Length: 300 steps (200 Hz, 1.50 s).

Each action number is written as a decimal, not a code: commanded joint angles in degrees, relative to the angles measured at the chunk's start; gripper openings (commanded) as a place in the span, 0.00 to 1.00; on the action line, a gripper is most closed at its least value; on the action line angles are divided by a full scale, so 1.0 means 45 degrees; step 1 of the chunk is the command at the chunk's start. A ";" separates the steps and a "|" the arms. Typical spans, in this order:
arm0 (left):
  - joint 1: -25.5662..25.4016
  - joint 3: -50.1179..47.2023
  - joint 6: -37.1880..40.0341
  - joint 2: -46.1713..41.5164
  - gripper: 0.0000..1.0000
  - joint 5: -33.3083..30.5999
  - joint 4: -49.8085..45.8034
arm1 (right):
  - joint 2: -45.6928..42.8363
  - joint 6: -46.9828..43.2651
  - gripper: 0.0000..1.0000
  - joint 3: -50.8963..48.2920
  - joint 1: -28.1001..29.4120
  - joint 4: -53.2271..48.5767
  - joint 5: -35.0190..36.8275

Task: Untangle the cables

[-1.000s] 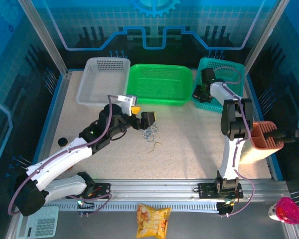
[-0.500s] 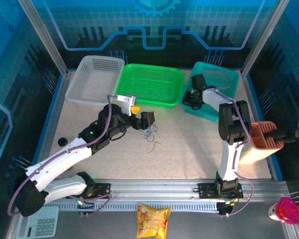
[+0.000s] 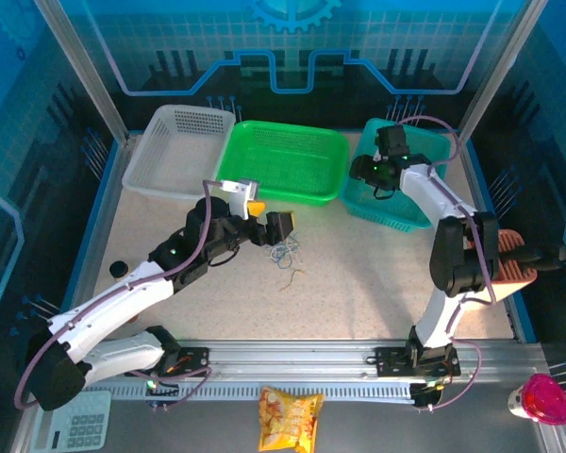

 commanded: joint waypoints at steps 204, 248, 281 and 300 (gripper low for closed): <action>0.0499 -0.1119 -0.2046 -0.0099 0.95 -0.1812 -0.3148 | -0.6754 0.2070 0.64 -0.8084 0.6036 0.2189 -0.0156; 0.0503 -0.1761 -0.1989 0.0312 0.69 -0.0626 -0.3368 | -0.7143 0.2269 0.64 -0.8548 0.6345 0.2290 -0.0064; 0.0470 -0.2232 -0.2420 0.0934 0.57 0.0019 -0.2591 | -0.7303 0.1790 0.64 -0.8056 0.6231 0.2158 0.0115; 0.0346 -0.2474 -0.2704 0.1392 0.49 0.0319 -0.1750 | -0.7228 0.1624 0.64 -0.7693 0.5960 0.2213 -0.0108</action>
